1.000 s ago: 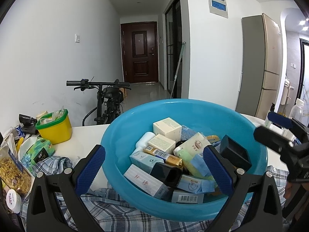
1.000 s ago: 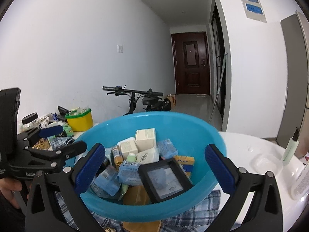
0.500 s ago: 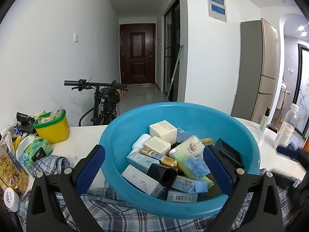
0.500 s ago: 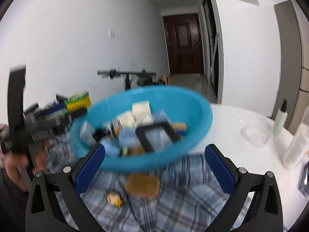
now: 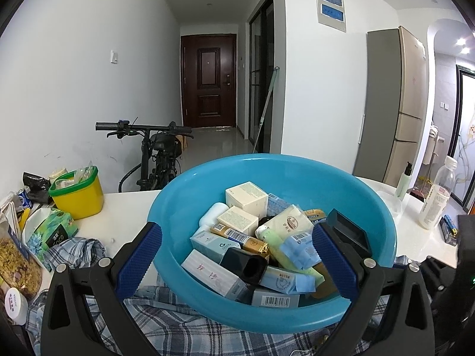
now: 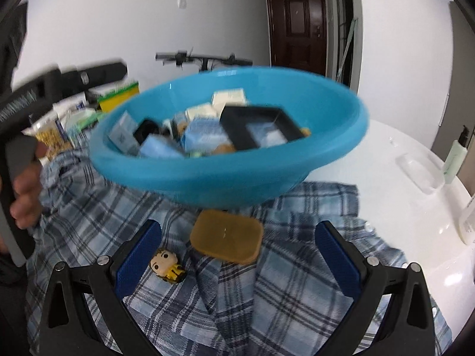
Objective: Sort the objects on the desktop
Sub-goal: 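Move the right gripper to the amber block on the shirt and grasp it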
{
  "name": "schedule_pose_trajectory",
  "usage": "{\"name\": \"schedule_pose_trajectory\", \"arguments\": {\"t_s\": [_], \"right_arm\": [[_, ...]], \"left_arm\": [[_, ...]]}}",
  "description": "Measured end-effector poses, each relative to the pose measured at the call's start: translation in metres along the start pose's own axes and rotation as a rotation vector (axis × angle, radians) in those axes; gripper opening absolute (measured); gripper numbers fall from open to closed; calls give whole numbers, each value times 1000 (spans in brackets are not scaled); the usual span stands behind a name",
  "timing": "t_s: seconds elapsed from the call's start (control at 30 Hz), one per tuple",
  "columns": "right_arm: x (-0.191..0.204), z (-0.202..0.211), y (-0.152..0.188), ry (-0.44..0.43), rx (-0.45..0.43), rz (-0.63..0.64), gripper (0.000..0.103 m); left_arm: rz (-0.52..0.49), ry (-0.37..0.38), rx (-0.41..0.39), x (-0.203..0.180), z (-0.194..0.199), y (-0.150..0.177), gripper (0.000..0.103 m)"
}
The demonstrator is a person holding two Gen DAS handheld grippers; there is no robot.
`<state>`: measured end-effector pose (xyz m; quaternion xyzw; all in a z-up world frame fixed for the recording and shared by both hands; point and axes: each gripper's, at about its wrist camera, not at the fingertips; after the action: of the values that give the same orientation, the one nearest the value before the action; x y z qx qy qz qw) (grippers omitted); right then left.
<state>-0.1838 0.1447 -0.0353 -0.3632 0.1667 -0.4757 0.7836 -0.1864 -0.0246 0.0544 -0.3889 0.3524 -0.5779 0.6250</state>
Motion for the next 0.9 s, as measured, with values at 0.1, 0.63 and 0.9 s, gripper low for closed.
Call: {"name": "schedule_pose_trajectory", "arguments": {"t_s": [0.1,0.63,0.9], "right_arm": [[6,-8,-1,25,26,22,103],[-1,-33,6,34,131,20,80],[-9,-26,5,2,80,-25,64]], "left_arm": [[2,3,-2,0,-1,0,103],[-11,2,14,-3,-3,3,103],[-27,2,13,-7,-2,4,103]]}}
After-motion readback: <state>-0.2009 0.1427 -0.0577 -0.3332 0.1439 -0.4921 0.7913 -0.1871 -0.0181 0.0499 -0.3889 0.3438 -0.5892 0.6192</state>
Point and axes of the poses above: each gripper's, at about its wrist camera, not at the fingertips, and z roughly against the way its jaws point, x to its left, y to its underside, and after that the axes turned 2 degrees about -y, right-handed
